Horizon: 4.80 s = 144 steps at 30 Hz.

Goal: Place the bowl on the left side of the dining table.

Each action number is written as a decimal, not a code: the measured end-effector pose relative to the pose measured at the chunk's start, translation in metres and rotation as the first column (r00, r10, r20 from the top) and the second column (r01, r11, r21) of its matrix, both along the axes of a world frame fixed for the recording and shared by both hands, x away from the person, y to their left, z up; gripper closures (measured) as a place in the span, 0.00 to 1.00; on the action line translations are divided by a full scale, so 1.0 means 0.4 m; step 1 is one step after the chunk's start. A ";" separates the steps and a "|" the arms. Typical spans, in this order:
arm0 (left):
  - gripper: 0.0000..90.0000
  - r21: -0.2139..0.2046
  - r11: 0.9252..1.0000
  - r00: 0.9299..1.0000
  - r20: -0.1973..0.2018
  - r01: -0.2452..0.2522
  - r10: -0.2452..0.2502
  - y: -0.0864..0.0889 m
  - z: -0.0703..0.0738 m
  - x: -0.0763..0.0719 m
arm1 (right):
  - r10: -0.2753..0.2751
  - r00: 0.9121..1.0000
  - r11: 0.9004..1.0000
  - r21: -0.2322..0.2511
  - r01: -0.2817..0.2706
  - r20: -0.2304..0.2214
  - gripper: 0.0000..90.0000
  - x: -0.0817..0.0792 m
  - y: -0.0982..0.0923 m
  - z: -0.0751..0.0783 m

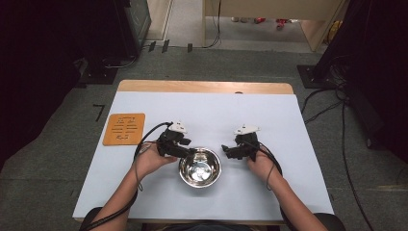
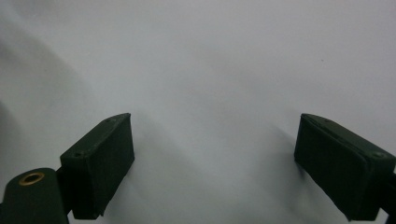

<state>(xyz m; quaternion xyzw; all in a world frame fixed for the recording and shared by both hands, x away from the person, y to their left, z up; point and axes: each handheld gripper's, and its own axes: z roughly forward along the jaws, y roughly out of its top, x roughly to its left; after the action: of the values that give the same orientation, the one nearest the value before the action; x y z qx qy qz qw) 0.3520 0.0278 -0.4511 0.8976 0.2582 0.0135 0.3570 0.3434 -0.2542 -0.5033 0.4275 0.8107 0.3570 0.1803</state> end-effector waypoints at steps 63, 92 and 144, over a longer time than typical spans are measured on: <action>0.95 -0.028 1.000 0.944 -0.330 -0.003 -0.006 -0.019 -0.027 0.026 | 0.000 1.000 1.000 -0.001 0.000 0.001 0.13 0.000 0.000 0.000; 0.95 -0.032 0.990 0.937 -0.327 -0.140 0.122 0.045 0.009 0.059 | 0.002 1.000 1.000 -0.002 -0.002 0.001 0.13 0.000 0.000 0.000; 0.95 -0.018 0.946 0.888 -0.352 -0.323 0.296 0.181 0.014 0.113 | 0.000 1.000 1.000 -0.001 0.000 -0.001 0.13 0.000 0.000 0.000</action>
<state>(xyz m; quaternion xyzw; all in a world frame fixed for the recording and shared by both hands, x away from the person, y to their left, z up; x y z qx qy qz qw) 0.3971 0.1001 -0.4455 0.8189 0.4569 -0.0971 0.3334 0.3433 -0.2541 -0.5032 0.4277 0.8108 0.3566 0.1803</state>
